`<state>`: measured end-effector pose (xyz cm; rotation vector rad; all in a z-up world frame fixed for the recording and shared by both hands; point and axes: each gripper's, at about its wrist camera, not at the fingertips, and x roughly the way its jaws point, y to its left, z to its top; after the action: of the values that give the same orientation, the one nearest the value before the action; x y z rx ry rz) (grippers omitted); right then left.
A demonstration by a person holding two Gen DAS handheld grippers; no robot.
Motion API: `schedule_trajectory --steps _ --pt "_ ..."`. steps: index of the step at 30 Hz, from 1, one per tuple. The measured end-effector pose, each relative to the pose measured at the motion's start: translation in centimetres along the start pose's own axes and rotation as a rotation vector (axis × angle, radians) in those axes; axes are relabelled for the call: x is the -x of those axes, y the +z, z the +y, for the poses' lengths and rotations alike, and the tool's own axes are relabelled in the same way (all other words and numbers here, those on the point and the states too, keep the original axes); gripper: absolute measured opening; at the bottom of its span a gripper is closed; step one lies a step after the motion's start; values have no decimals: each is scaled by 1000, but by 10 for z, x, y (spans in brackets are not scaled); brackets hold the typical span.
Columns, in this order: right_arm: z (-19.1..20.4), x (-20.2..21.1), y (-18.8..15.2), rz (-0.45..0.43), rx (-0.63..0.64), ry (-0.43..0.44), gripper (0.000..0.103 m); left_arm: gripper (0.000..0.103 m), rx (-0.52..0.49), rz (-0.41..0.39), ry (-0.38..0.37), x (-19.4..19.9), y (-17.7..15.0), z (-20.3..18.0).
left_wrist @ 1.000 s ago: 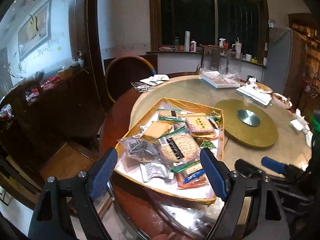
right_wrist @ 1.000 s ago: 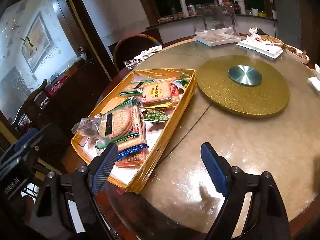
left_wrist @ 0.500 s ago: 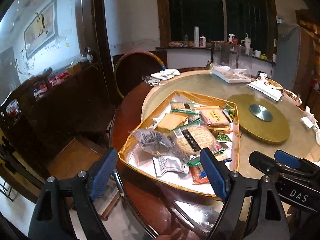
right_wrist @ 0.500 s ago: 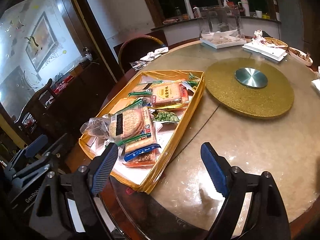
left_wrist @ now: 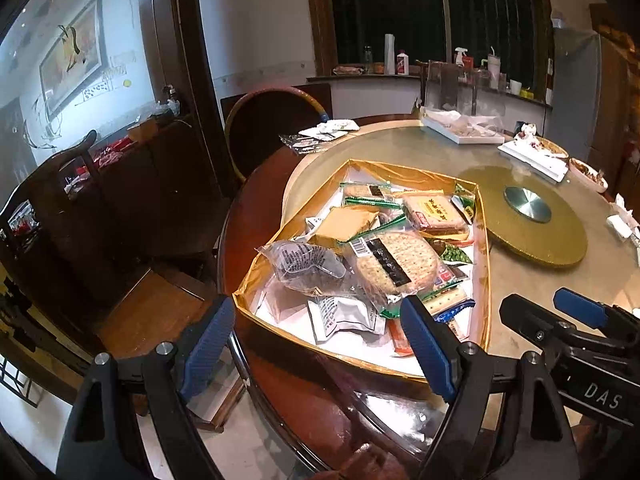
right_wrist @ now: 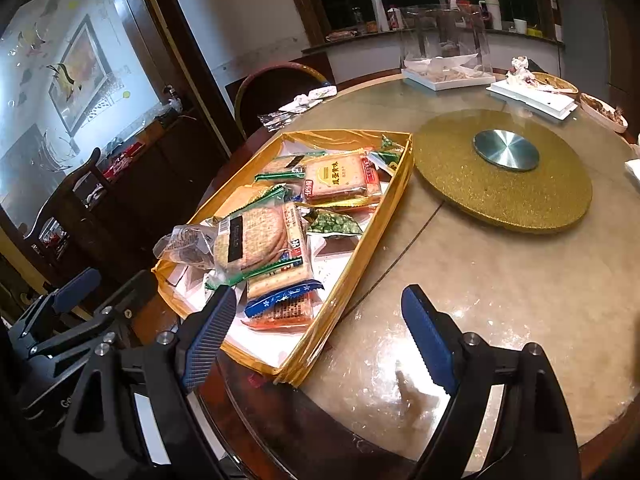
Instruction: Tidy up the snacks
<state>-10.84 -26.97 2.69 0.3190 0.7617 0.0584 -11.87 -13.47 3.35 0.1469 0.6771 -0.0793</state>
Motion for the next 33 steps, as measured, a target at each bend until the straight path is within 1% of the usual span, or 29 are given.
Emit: schedule_trajectory --steps 4,10,21,26,29,31,33 --pt "3 0 0 -3 12 0 85 85 7 7 6 -2 0 1" --pt "4 -1 1 -5 17 2 85 85 -10 17 11 -5 -1 -1" --pt "5 -4 2 -2 15 1 85 85 -12 33 -7 -11 -1 3" --pt "10 -6 3 -2 27 1 85 85 3 38 -10 -14 -1 9" --pt "13 -6 2 -2 34 4 85 85 19 25 -8 -14 -1 13" --pt "12 -8 1 1 36 1 85 85 40 20 -16 -13 -1 17" --pt "12 -8 1 2 29 0 85 85 36 24 -23 -14 0 16"
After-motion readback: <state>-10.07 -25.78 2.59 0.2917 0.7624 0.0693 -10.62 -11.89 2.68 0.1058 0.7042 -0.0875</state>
